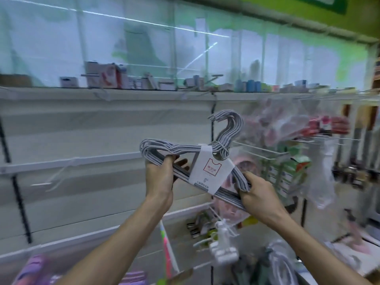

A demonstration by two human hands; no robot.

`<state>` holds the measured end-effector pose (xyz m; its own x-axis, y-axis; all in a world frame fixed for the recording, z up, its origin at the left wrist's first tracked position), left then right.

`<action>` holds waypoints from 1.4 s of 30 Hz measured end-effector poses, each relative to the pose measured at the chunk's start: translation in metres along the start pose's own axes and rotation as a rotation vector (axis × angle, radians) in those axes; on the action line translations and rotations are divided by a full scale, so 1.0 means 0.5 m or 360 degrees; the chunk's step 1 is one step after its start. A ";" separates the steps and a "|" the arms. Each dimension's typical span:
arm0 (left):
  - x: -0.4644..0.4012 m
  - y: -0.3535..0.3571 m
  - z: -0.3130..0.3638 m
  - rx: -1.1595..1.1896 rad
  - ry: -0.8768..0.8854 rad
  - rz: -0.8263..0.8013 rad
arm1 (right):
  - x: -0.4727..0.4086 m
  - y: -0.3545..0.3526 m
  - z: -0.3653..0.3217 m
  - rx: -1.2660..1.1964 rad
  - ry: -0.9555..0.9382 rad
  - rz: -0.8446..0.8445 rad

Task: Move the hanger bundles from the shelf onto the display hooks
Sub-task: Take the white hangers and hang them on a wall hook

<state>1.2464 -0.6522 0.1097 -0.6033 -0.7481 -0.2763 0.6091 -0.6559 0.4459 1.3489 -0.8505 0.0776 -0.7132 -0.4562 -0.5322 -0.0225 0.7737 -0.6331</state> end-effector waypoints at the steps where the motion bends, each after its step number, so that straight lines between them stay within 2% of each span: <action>1: -0.007 -0.029 0.018 -0.0020 0.0033 0.0028 | -0.008 0.022 -0.022 -0.0041 -0.0030 -0.0030; 9: -0.057 -0.259 0.163 -0.0042 0.0252 0.0279 | -0.072 0.190 -0.225 -0.0166 -0.0279 -0.0138; 20: -0.103 -0.519 0.337 -0.0071 0.0431 0.0465 | -0.119 0.394 -0.478 -0.0343 -0.0544 -0.0220; 27: -0.173 -0.664 0.407 -0.0138 0.0443 0.0624 | -0.193 0.497 -0.599 -0.0282 -0.0636 -0.0255; 35: -0.300 -0.778 0.498 -0.0149 0.0461 0.0556 | -0.330 0.550 -0.754 -0.0078 -0.0764 -0.0330; 42: -0.390 -0.836 0.533 0.0073 0.0244 0.0537 | -0.403 0.575 -0.854 -0.0035 -0.0878 -0.0331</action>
<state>0.9723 -0.2055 0.2040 -0.2866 -0.9300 -0.2300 0.7347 -0.3675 0.5703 1.1868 -0.3484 0.2427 -0.2222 -0.7562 -0.6154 -0.1415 0.6495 -0.7470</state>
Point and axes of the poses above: each hand's wrist, its own x-axis away from the middle knuckle, its own y-axis out of the palm, z = x × y, the point moved 3 cm from there along -x, towards the middle knuckle, and after that the axes turned 4 degrees about -y, right-handed, at the moved point
